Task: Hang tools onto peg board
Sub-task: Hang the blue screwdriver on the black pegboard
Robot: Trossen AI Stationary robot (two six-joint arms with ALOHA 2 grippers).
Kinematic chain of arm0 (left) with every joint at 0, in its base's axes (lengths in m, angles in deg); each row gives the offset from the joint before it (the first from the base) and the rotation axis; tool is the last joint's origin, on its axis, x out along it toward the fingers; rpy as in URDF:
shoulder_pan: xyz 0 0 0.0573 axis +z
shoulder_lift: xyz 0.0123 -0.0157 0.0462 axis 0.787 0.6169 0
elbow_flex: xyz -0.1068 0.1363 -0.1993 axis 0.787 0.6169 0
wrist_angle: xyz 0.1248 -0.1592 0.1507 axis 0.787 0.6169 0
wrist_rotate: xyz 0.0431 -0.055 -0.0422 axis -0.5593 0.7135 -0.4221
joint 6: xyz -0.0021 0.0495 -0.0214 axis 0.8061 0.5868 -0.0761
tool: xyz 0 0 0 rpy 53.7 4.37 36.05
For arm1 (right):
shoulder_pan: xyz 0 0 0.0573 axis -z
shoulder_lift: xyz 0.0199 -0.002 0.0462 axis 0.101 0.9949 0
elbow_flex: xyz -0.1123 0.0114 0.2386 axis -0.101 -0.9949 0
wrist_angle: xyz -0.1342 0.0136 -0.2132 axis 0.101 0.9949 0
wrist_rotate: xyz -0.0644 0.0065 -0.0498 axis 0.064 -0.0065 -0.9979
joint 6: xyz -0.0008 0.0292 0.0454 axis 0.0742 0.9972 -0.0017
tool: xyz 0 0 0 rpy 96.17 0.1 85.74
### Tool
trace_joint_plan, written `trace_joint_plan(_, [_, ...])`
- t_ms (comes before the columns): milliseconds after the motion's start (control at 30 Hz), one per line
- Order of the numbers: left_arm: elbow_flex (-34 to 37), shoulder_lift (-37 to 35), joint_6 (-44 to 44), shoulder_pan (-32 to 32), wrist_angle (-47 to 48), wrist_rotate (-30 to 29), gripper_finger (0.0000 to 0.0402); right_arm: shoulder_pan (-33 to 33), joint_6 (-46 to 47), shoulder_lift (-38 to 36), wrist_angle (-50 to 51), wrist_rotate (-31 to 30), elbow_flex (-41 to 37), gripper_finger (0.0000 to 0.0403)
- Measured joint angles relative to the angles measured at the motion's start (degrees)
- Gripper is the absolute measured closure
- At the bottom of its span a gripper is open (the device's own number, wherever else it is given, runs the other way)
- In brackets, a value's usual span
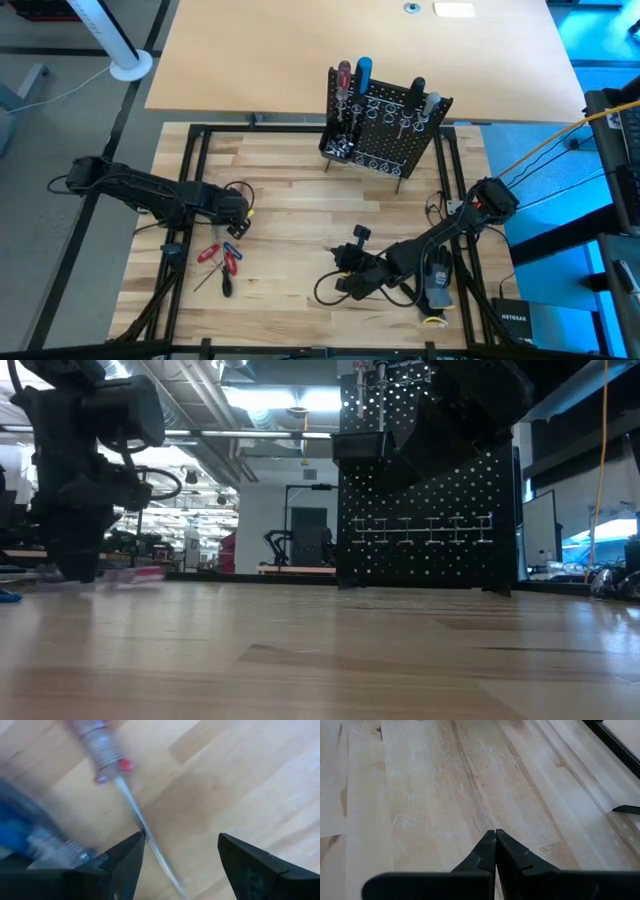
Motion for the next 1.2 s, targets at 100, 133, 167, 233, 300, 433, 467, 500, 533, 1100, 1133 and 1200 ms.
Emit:
trace_joint_plan(100, [0.13,0.02,1.23,0.00,-1.83,0.58,0.0159,0.00,-0.20,0.00,-0.04,-0.02,0.00,0.0393])
trace_joint_plan(133, [0.13,0.00,1.25,0.00,-2.11,0.80,0.0159,0.00,-0.20,0.00,0.00,0.00,0.00,0.0393])
trace_joint_plan(167, [-0.01,-0.03,0.97,0.06,-1.75,0.97,0.0159,0.00,-0.22,0.00,-0.02,0.00,0.00,0.0393])
trace_joint_plan(233, [-0.96,-0.03,-0.68,0.55,1.42,1.01,0.0159,0.00,-0.22,0.00,-0.04,-0.01,0.00,0.0393])
trace_joint_plan(300, [-2.38,-0.04,-1.78,1.55,5.41,0.96,0.0159,0.00,-0.22,0.00,-0.03,0.00,0.00,0.0393])
trace_joint_plan(433, [-5.02,-0.04,-2.04,3.64,10.86,-0.75,0.0159,0.00,-0.22,0.00,-0.04,-0.02,0.00,0.0393])
trace_joint_plan(467, [-5.63,-0.04,-2.42,4.06,11.71,-1.79,0.0159,0.00,-0.22,0.00,-0.04,-0.02,0.00,0.0393])
trace_joint_plan(500, [-6.05,-0.04,-3.02,4.55,12.51,-2.74,0.0159,0.00,-0.22,0.00,-0.04,0.00,0.00,0.0393])
trace_joint_plan(533, [-6.34,-0.04,-3.36,5.05,13.63,-3.18,0.0159,0.00,-0.22,0.00,-0.04,0.00,0.00,0.0393])
trace_joint_plan(1100, [-6.00,6.32,1.79,12.45,16.03,-3.15,0.0163,0.00,-0.25,0.00,-0.07,0.00,0.00,0.0393])
trace_joint_plan(1133, [-5.70,6.69,2.27,12.85,15.55,-2.95,0.0163,0.00,-0.25,0.00,-0.07,0.00,0.00,0.0393])
trace_joint_plan(1200, [-5.10,7.11,2.95,13.57,15.30,-2.88,0.0163,0.00,-0.25,-0.02,-0.07,0.00,0.00,0.0393])
